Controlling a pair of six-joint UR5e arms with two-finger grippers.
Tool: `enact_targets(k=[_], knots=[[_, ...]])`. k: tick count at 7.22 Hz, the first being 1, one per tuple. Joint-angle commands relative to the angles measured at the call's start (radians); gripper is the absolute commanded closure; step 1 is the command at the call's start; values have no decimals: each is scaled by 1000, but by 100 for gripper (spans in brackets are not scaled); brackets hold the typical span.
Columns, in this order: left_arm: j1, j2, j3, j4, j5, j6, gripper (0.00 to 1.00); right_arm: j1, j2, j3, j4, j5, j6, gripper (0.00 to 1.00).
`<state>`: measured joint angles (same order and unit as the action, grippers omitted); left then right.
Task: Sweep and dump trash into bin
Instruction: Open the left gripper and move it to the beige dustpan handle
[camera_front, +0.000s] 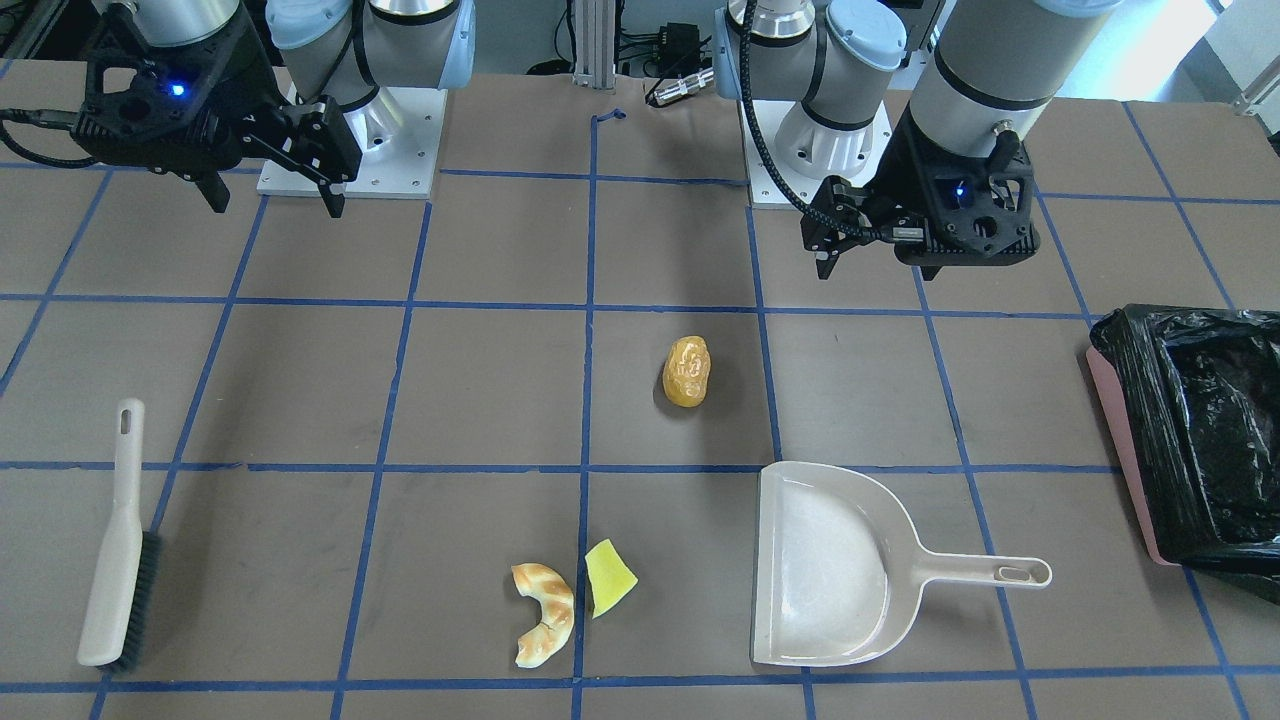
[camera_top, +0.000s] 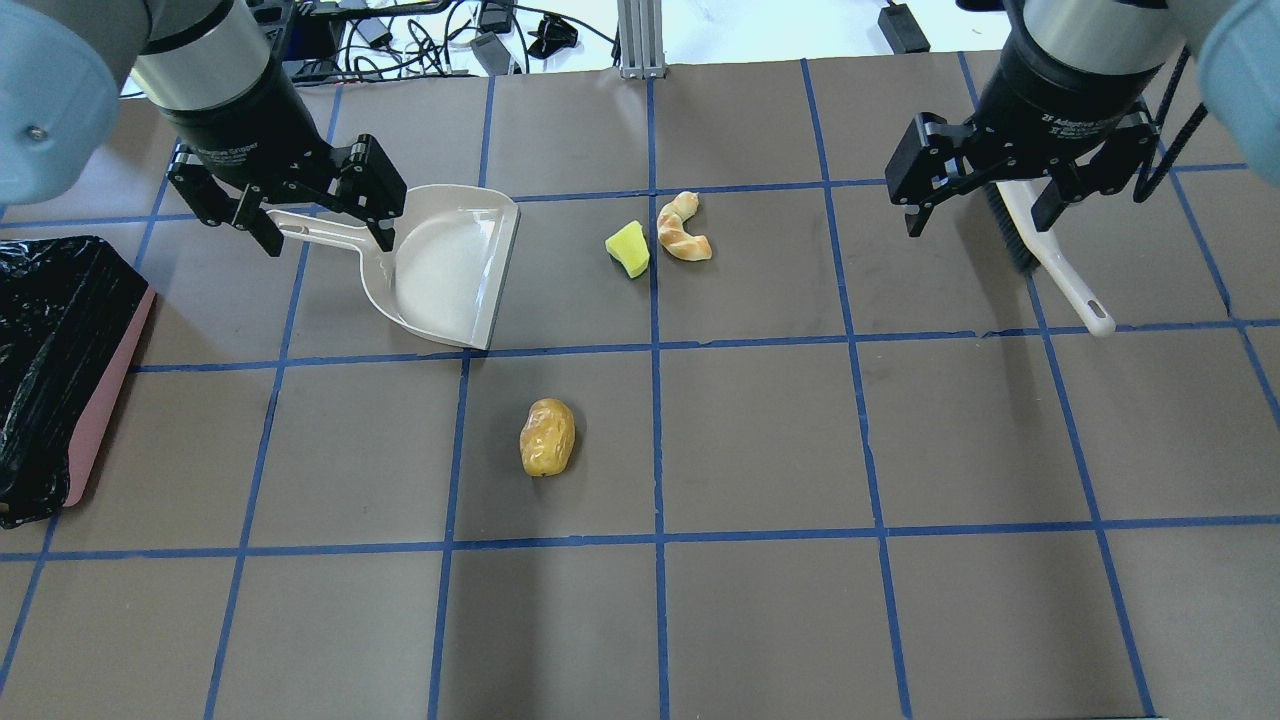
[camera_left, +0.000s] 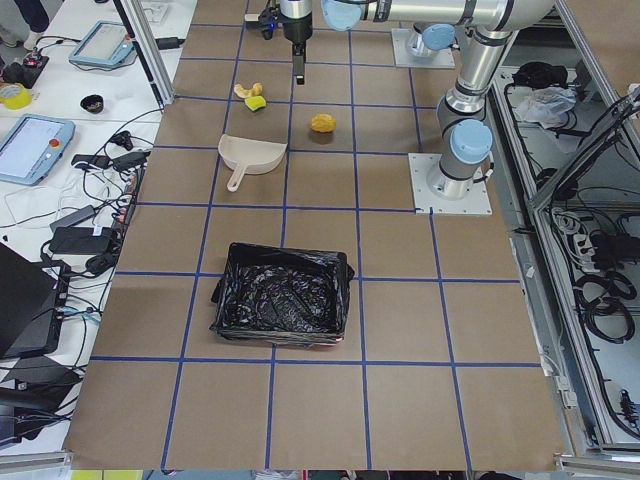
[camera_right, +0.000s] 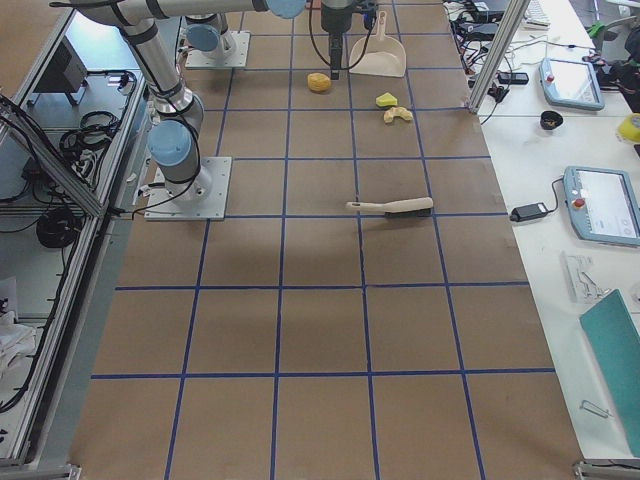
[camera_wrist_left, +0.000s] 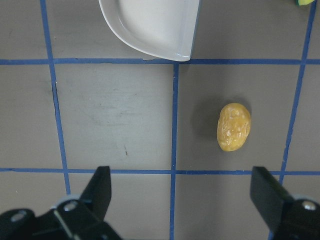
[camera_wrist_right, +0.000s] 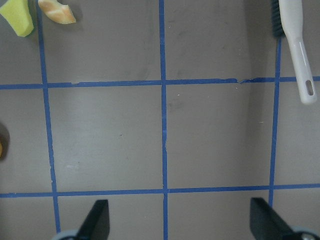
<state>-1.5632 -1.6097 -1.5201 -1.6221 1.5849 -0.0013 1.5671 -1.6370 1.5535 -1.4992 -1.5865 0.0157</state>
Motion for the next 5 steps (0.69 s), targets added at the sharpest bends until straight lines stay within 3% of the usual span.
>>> enact_targets(k=[1,4,5], knots=[[0,4,-5,4,1,0,0,1,-1,3,7,-3,1,0],[9,-6,-6,13,3,-32,0,1,2,7,-15,14,1,0],[24,-10,-9,13,9,-122,0,-1,0,7,-15,10,0,0]])
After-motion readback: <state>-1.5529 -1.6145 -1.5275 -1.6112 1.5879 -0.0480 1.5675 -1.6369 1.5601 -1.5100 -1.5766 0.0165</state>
